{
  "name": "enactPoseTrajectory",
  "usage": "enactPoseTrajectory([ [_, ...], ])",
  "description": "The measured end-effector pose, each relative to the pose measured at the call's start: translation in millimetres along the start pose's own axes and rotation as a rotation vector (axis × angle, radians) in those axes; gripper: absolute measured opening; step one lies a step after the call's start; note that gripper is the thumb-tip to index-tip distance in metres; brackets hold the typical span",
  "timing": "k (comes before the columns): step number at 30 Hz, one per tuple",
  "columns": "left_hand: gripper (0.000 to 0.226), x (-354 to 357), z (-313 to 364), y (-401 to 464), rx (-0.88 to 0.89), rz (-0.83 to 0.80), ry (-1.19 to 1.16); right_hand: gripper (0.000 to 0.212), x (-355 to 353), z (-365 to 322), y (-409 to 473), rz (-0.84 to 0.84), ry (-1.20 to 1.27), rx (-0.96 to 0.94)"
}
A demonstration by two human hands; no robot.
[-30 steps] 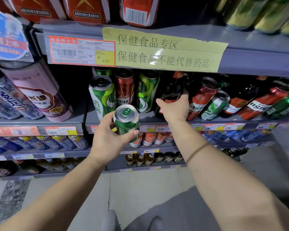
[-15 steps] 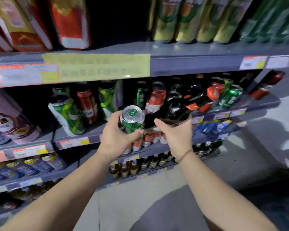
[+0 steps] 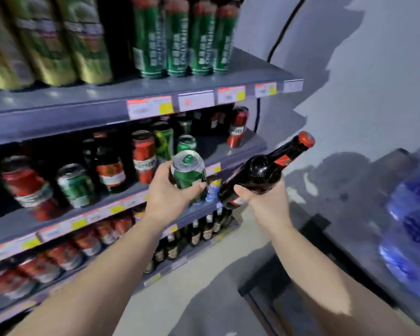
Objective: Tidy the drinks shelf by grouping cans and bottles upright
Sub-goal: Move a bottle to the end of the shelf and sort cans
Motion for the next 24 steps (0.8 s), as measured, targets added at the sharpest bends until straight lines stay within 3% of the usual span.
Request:
enactPoseTrajectory([
  [8, 0.07, 89.8, -23.0, 67.7, -0.067, 0.01, -0.024, 0.06, -11.6, 33.0, 94.1, 0.111, -0.026, 0.035],
  [13, 0.064, 140.0, -42.7, 125.3, -0.113, 0.006, 0.018, 0.052, 0.1, 47.3, 161.3, 0.162, -0.047, 0.029],
  [17, 0.068, 172.7, -59.1, 164.6, -0.171, 0.027, 0.041, 0.058, 3.9, 68.0, 213.7, 0.198, 0.006, 0.077],
  [22, 0.04, 202.8, -83.3, 217.0, -0.188, 0.084, 0.177, 0.059, 2.2, 87.9, 278.8, 0.203, 0.025, 0.107],
  [24, 0.051, 211.0, -92.2, 230.2, -0.224, 0.123, 0.211, 0.06, 3.5, 95.3, 304.4, 0.168, 0.03, 0.103],
])
Point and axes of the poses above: each hand's wrist, its own y-axis towards the middle knuckle, its own x-axis out of the palm, z = x × y, the point moved 3 cm from there along y, towards the middle knuckle, and after that the axes turned 5 degrees about z, right-handed, at the moved point
